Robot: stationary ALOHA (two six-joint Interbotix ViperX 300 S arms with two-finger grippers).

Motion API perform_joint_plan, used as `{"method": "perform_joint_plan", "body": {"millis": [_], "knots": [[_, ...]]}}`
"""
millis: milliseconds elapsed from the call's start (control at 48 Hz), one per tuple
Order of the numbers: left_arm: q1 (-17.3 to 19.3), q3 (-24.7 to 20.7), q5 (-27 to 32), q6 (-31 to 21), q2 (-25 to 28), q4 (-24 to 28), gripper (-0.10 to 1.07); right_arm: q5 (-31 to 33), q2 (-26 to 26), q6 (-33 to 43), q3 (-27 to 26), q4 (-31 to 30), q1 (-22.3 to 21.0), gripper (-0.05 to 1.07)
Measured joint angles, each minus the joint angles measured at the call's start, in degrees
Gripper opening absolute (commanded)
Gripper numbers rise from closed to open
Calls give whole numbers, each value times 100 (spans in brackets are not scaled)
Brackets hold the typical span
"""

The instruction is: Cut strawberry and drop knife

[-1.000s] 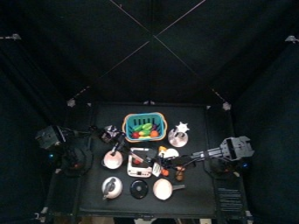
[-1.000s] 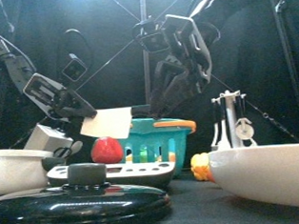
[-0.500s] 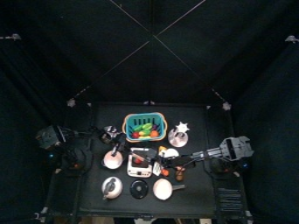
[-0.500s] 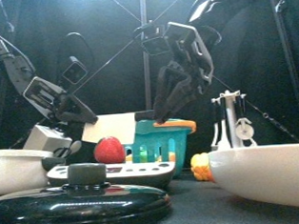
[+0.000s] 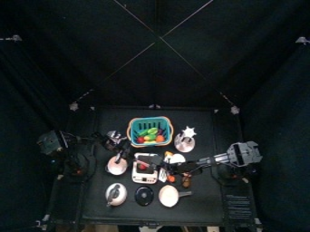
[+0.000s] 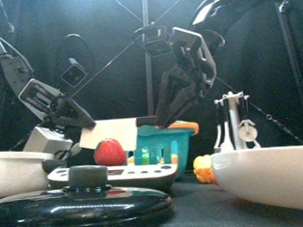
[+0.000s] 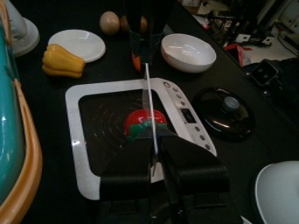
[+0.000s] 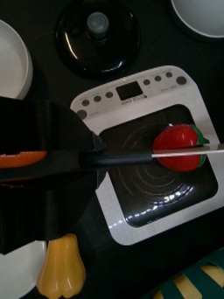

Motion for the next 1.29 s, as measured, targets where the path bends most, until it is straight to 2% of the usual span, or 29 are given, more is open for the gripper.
{"method": "perform_joint_plan", "body": {"millis": [354,1292], "knots": [[-44,-18,141,0,-26,0,45,0,149,0,-18,-18,9,24],[-272,123,492,-18,-70,-9,45,272,149,-9,-141,-97,18,24]]}}
